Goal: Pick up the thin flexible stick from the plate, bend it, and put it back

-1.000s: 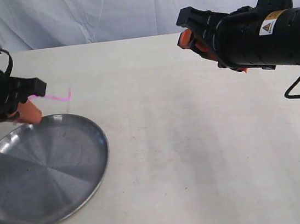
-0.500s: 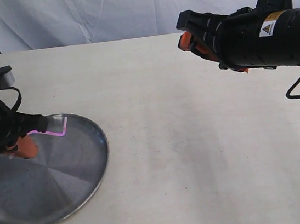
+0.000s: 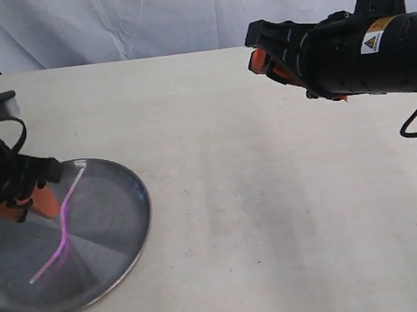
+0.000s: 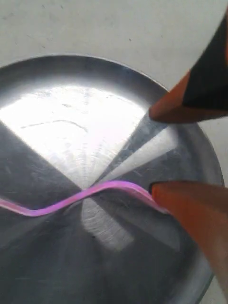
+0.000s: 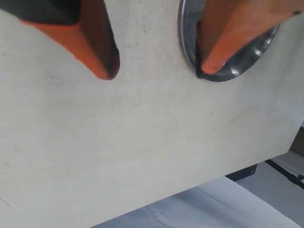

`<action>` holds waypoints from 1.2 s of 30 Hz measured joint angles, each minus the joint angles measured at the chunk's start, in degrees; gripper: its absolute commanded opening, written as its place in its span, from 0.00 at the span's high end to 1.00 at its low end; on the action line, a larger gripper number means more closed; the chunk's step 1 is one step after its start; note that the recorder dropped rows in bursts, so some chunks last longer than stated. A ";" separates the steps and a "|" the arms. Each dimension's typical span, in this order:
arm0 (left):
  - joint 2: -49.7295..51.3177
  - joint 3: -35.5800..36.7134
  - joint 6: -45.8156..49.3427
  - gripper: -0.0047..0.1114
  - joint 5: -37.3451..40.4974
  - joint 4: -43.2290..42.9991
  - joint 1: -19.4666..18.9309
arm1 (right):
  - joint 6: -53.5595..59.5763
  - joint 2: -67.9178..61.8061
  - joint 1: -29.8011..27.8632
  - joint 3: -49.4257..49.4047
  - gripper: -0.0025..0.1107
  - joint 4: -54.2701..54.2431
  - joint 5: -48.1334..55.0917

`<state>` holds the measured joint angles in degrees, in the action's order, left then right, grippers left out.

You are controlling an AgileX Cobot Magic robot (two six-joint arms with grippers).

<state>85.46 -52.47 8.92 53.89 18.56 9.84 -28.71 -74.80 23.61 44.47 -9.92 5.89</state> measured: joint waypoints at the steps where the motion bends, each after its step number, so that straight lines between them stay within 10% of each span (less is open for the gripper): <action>1: -2.15 -0.53 -0.10 0.96 -0.22 0.00 0.00 | 0.04 0.00 0.00 0.00 0.53 0.95 0.85; 8: -15.22 -1.03 0.11 0.96 -5.48 -2.42 0.00 | 0.17 0.00 0.00 0.00 0.97 7.92 7.67; 21: -34.19 13.07 8.36 0.96 -19.53 9.23 0.00 | 1.89 0.00 0.00 0.00 0.99 16.20 15.00; 29: -36.18 12.49 22.47 0.96 -42.60 22.44 0.00 | 2.04 0.00 0.00 0.00 0.99 18.32 17.35; 36: -23.85 5.76 25.29 0.96 -33.27 24.19 0.00 | 2.05 0.00 0.00 0.00 0.99 18.44 17.35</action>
<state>61.60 -46.71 34.21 20.63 42.75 9.84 -26.66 -74.80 23.61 44.47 8.53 23.24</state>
